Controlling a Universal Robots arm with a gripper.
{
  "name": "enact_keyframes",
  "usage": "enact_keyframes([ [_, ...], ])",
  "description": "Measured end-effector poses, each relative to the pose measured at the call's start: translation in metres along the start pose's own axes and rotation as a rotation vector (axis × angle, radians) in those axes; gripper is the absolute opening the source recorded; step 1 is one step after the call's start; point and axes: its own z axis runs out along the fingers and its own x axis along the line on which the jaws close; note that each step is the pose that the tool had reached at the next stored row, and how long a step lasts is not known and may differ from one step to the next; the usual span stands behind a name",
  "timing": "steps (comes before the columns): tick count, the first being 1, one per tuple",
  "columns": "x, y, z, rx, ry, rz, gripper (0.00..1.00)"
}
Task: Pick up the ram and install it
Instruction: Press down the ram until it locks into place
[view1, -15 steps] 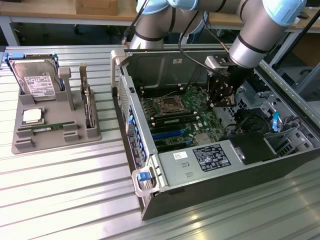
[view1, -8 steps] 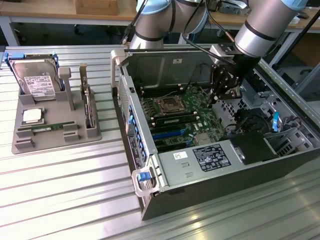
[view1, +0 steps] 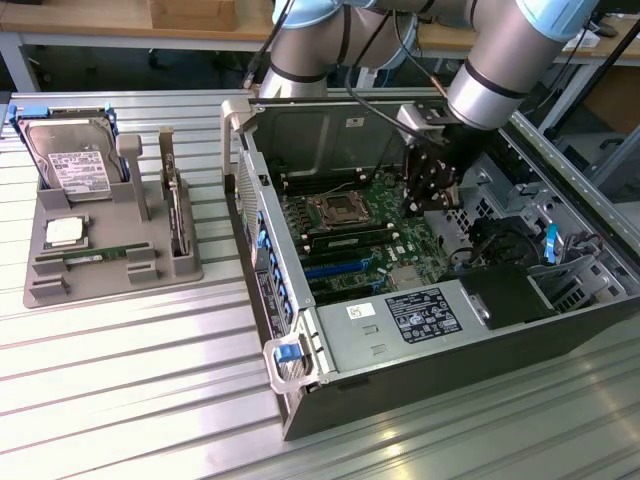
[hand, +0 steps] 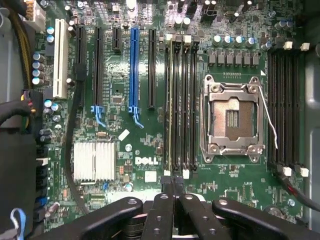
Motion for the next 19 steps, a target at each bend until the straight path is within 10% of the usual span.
enact_keyframes([
  [9, 0.001, 0.002, 0.0351, -0.0002, 0.0007, 0.0, 0.1],
  [13, 0.001, 0.0039, 0.0215, 0.0031, -0.0003, 0.0, 0.1],
  [19, 0.0, 0.0607, 0.0283, 0.0067, 0.0002, 0.0, 0.1],
])
